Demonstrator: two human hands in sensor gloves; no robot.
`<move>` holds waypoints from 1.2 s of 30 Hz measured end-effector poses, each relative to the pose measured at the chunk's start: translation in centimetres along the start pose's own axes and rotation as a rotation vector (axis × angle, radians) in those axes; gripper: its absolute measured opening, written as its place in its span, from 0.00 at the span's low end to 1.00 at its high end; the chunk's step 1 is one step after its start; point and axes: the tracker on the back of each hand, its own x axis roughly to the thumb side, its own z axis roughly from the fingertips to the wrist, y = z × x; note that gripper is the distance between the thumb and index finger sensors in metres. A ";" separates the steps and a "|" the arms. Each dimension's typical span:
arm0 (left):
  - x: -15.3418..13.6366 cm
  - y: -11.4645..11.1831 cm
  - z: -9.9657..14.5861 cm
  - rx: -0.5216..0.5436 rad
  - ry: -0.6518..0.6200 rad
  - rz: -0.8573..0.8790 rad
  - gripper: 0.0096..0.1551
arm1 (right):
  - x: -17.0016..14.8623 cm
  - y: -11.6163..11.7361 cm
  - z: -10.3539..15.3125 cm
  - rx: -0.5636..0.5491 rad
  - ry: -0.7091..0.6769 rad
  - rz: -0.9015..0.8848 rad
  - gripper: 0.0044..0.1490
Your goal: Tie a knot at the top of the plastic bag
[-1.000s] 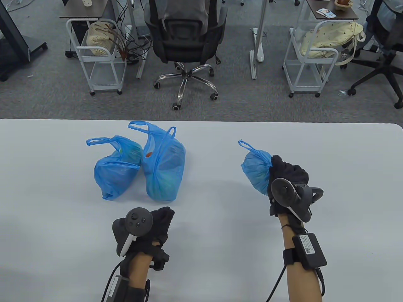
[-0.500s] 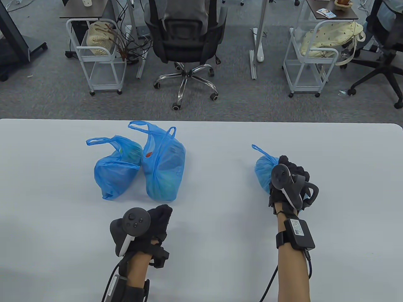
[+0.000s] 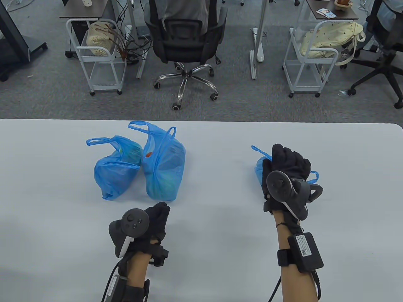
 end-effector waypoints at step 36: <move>10.1 5.2 -2.8 0.339 0.028 -0.444 0.31 | 1.9 8.1 9.6 0.094 -0.215 -0.063 0.31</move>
